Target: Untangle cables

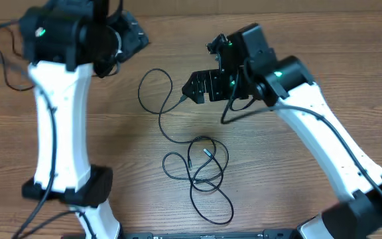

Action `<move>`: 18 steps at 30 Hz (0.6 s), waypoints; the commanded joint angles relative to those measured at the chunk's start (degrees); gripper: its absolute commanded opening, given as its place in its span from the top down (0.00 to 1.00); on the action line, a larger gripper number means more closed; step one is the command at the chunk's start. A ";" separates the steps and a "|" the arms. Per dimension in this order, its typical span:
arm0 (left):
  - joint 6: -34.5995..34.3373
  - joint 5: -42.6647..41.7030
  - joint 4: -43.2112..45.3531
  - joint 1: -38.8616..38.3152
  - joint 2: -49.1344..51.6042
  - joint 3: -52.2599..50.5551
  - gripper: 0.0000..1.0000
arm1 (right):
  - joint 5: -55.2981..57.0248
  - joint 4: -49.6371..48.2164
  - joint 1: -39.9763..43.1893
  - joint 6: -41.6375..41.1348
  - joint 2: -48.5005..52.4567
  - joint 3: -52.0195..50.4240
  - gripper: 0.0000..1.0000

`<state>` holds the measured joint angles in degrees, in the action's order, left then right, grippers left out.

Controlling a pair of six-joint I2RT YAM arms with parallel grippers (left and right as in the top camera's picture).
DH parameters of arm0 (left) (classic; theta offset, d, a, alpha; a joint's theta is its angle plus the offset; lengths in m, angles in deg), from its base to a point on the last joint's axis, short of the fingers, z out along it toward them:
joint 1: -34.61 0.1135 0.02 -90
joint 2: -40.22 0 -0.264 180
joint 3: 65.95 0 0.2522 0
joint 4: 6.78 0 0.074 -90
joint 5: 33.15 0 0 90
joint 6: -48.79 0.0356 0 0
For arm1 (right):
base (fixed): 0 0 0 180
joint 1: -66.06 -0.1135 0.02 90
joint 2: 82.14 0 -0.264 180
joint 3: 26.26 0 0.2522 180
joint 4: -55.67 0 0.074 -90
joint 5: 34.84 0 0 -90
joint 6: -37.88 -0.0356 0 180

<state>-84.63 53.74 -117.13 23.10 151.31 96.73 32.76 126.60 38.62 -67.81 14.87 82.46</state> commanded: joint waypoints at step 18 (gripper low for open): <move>20.98 -5.40 11.85 -3.61 0.92 -42.14 0.12 | -0.83 13.16 19.04 -5.11 0.09 -0.17 0.00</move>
<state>-63.86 47.64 -110.05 21.07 152.75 60.30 33.97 139.88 57.68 -72.92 16.05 81.94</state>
